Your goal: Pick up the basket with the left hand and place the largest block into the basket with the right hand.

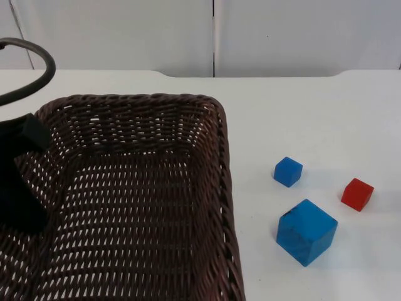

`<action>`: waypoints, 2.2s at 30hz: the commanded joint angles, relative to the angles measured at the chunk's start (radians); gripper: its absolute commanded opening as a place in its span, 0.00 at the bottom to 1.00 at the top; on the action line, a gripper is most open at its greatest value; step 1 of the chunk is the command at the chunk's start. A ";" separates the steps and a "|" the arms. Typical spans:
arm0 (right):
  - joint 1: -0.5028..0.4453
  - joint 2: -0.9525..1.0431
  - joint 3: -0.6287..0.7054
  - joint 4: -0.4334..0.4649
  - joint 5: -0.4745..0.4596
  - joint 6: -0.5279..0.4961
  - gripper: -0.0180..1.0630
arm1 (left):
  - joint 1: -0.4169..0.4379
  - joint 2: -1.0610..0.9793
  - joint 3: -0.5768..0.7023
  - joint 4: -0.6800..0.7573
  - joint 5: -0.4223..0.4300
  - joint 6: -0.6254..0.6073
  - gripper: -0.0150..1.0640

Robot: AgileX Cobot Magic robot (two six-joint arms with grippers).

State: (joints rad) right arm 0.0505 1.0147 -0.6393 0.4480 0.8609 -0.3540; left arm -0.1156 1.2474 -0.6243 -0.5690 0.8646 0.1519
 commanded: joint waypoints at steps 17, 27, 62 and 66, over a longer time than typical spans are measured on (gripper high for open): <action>0.557 0.178 -0.008 -0.303 -0.296 0.267 0.99 | -0.006 -0.011 0.002 -0.033 -0.011 0.001 0.01; 0.725 0.392 -0.103 -0.538 -0.348 0.538 0.99 | -0.006 -0.011 0.002 -0.029 -0.013 0.001 0.01; 0.665 0.772 -0.191 -0.731 -0.574 0.604 0.99 | -0.006 -0.011 0.002 -0.024 -0.017 0.001 0.01; 0.665 0.822 -0.191 -0.731 -0.624 0.604 0.99 | -0.006 -0.011 0.002 -0.024 -0.017 0.001 0.01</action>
State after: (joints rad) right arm 0.7220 1.8243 -0.8265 -0.2788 0.2675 0.2494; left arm -0.1156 1.2474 -0.6243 -0.5690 0.8482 0.1519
